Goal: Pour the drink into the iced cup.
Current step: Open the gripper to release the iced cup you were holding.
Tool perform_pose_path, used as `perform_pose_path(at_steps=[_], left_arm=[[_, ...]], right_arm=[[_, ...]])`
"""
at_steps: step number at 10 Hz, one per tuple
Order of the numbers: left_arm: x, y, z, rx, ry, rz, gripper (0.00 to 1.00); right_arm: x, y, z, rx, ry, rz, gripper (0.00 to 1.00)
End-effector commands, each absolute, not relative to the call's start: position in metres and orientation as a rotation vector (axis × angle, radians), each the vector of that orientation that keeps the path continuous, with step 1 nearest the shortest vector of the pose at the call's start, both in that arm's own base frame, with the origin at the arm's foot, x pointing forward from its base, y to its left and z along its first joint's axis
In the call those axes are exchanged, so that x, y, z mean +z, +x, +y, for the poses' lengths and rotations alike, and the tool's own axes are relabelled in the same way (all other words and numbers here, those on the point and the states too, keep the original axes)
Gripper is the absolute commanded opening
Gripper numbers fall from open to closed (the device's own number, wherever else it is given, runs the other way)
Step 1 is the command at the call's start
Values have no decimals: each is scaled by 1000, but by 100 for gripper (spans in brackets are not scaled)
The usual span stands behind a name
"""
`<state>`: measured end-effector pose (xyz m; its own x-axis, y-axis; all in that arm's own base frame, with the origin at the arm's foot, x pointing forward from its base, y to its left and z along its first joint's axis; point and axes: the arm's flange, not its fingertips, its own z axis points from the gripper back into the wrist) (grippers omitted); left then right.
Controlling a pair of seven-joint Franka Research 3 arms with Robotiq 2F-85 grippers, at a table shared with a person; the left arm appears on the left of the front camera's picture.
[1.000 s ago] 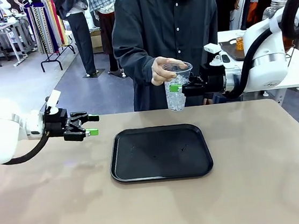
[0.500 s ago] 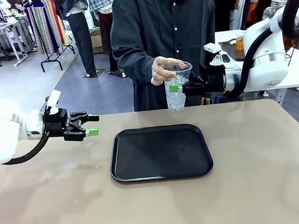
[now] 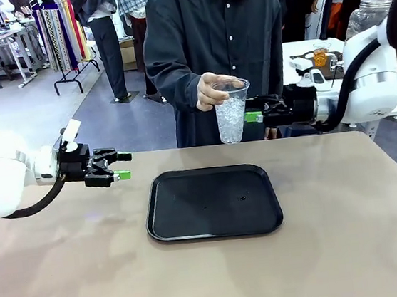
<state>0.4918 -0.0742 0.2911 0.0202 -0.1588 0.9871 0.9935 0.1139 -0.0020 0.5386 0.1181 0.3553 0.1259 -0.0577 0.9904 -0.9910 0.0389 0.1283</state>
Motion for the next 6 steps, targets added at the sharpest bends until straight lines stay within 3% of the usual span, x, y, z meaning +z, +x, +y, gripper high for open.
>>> perform_pose_path(at_steps=[1, 6], left_arm=[[293, 493, -75, -1182, -1013, -1127, 100], [293, 493, -75, -1182, -1013, -1127, 100]], right_arm=[[354, 525, 97, 1043, 1258, -1178, 100], [316, 490, 44, 1161, 1181, -1207, 100]])
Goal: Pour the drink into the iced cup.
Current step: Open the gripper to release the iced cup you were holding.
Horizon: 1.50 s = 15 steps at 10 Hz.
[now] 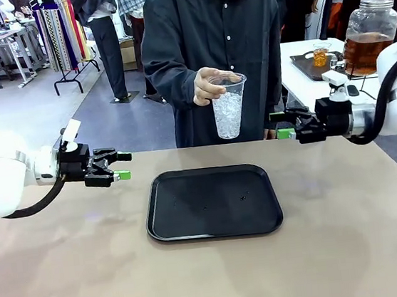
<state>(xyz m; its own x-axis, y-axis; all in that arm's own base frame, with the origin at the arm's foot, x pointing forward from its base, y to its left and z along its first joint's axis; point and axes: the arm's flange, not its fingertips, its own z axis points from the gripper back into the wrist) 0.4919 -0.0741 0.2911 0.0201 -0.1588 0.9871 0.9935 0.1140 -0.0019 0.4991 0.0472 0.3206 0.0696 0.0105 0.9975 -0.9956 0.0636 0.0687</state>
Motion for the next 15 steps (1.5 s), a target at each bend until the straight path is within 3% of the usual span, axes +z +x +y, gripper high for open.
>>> perform_pose_path(at_steps=[1, 15], left_arm=[[293, 493, -75, -1182, -1013, -1127, 100], [293, 493, -75, -1182, -1013, -1127, 100]], right_arm=[[302, 487, 37, 1158, 1178, -1220, 100], [290, 486, 32, 1121, 1181, -1211, 100]])
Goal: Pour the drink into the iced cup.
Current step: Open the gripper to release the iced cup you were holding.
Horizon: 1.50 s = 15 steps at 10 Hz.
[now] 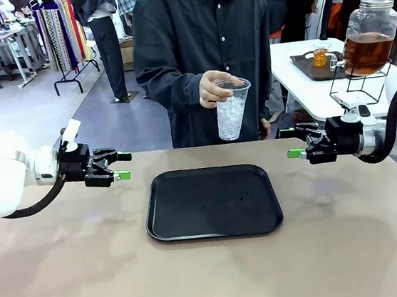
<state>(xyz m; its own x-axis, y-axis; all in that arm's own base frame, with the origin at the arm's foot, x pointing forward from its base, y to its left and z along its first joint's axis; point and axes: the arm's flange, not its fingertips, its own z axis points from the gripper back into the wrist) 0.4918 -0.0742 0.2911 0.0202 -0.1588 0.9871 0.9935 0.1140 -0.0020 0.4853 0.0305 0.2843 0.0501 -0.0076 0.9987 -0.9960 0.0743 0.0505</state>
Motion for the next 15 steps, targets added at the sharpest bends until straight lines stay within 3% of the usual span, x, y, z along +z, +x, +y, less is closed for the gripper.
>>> perform_pose_path(at_steps=[1, 15], left_arm=[[293, 493, -75, -1182, -1013, -1127, 100], [293, 493, -75, -1182, -1013, -1127, 100]], right_arm=[[290, 486, 32, 1121, 1181, -1211, 100], [290, 486, 32, 1121, 1181, -1211, 100]])
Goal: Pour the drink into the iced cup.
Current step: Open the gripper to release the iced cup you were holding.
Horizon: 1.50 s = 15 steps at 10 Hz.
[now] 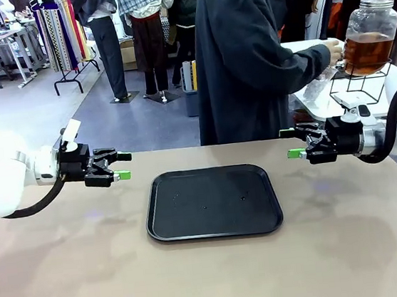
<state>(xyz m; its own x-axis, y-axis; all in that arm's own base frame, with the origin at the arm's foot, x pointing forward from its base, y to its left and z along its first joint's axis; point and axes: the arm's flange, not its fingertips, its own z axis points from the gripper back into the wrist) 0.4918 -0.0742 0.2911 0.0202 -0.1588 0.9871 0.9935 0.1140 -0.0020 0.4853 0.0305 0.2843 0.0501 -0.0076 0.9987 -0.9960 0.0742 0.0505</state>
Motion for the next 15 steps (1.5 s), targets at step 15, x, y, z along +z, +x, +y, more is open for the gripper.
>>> perform_pose_path(at_steps=[15], left_arm=[[293, 493, -75, -1182, -1013, -1127, 100]], right_arm=[[290, 486, 32, 1121, 1181, -1211, 100]])
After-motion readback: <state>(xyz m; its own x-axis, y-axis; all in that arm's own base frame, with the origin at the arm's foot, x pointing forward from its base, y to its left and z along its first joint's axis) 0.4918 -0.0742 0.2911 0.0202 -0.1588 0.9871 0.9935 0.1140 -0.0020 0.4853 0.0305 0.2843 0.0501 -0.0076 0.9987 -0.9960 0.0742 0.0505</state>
